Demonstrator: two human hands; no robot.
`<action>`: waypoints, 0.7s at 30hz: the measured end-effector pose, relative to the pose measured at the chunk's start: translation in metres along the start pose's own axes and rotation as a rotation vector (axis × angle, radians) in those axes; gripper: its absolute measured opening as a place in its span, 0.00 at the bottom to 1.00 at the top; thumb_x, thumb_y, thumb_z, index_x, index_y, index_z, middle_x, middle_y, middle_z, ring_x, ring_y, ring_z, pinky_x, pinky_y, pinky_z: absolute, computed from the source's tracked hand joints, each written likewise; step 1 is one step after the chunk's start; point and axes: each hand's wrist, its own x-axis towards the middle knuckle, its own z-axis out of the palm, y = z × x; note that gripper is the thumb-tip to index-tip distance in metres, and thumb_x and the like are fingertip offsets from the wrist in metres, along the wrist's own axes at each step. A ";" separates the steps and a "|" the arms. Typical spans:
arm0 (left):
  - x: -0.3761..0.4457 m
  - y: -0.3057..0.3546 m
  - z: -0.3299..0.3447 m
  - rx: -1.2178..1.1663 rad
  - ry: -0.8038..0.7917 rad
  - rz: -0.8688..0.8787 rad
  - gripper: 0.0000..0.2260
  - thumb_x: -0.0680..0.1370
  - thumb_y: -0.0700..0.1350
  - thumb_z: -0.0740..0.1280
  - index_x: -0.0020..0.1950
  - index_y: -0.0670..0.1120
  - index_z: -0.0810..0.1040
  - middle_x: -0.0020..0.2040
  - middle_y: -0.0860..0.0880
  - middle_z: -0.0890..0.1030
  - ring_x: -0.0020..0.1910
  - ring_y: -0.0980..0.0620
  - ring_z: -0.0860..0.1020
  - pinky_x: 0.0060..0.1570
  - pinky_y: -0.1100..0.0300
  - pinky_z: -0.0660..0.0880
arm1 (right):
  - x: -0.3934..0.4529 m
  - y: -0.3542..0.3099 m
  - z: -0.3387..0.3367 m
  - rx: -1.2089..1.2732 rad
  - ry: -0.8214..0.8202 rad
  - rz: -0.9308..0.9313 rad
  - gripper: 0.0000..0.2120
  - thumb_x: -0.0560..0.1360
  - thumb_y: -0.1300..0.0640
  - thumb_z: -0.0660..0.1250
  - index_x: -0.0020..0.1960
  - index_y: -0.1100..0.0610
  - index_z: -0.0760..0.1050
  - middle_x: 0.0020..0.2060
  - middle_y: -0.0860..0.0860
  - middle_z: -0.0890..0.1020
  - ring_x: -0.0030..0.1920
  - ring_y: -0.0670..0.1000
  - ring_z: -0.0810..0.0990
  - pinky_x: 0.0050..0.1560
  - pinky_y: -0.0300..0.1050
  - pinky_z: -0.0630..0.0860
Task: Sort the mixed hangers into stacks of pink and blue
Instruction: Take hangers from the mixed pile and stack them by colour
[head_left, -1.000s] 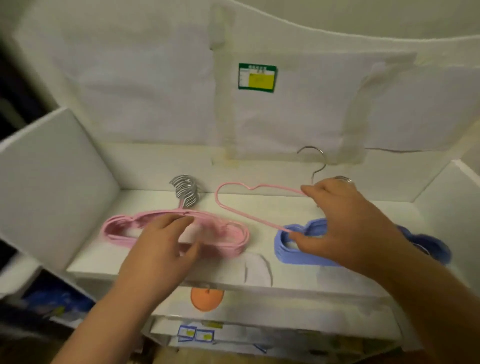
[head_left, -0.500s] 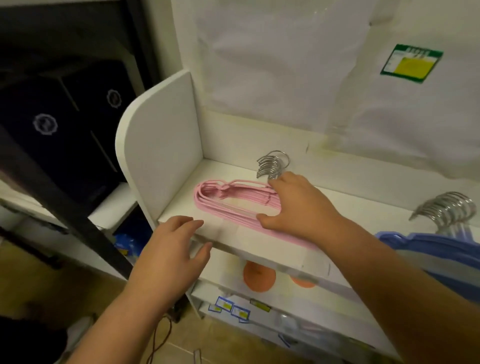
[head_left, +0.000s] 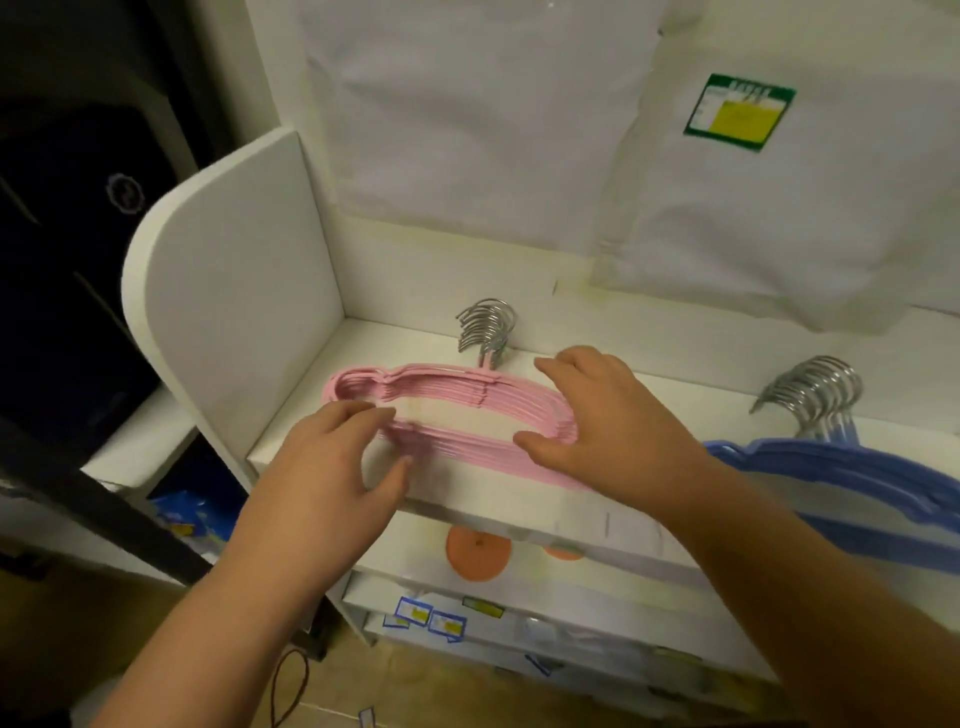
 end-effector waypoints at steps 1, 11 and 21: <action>0.004 0.010 0.003 0.001 -0.003 0.031 0.23 0.75 0.56 0.65 0.69 0.54 0.72 0.67 0.56 0.72 0.65 0.55 0.69 0.63 0.57 0.68 | -0.012 0.009 -0.007 0.012 0.029 0.033 0.35 0.73 0.35 0.63 0.74 0.49 0.61 0.68 0.48 0.68 0.66 0.49 0.66 0.67 0.46 0.65; 0.017 0.171 0.043 -0.011 -0.089 0.440 0.22 0.74 0.53 0.69 0.67 0.51 0.75 0.63 0.51 0.76 0.62 0.50 0.73 0.61 0.58 0.68 | -0.202 0.118 -0.072 -0.002 0.364 0.410 0.27 0.71 0.39 0.61 0.64 0.53 0.74 0.54 0.47 0.76 0.54 0.50 0.75 0.56 0.44 0.72; -0.105 0.368 0.116 -0.072 -0.253 0.729 0.23 0.72 0.57 0.64 0.65 0.52 0.76 0.60 0.54 0.77 0.60 0.52 0.74 0.58 0.61 0.68 | -0.474 0.192 -0.121 -0.021 0.510 0.848 0.25 0.74 0.43 0.66 0.68 0.48 0.69 0.59 0.43 0.74 0.52 0.41 0.71 0.44 0.32 0.67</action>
